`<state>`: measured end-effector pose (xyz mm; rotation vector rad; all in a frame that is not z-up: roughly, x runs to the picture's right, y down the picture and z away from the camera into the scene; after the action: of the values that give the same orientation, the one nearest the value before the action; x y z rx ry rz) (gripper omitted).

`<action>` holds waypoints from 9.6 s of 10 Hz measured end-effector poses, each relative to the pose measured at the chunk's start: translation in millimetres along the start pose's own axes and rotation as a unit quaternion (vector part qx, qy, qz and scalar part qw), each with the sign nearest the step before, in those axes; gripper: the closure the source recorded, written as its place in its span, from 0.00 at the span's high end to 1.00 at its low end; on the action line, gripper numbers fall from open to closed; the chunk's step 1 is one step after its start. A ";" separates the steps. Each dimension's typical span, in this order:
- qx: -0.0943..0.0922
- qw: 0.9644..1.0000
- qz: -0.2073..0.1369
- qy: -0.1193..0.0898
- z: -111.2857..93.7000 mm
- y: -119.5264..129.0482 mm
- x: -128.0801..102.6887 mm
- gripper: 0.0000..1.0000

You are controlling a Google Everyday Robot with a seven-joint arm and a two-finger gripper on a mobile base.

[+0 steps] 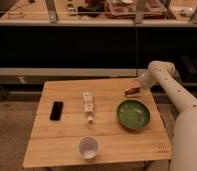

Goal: Push the ceramic bowl across the table

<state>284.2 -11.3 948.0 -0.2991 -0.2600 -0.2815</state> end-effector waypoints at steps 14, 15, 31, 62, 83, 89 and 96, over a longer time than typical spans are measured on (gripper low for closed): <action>0.000 1.000 0.000 0.000 0.3 0.2 -0.1 0.62; 0.000 1.000 0.000 0.000 0.3 0.2 -0.1 0.62; -0.086 0.996 0.029 0.006 -57.1 121.9 45.6 0.62; -0.198 0.969 -0.134 -0.061 1.1 173.0 -187.8 0.62; -0.182 0.971 -0.145 -0.046 -1.5 179.7 -216.2 0.62; -0.149 0.985 -0.082 -0.021 -29.0 204.3 -155.7 0.45; -0.146 0.984 -0.100 -0.007 -28.4 227.7 -153.1 0.18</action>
<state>218.4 224.0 819.9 -0.5656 -0.2632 -0.5177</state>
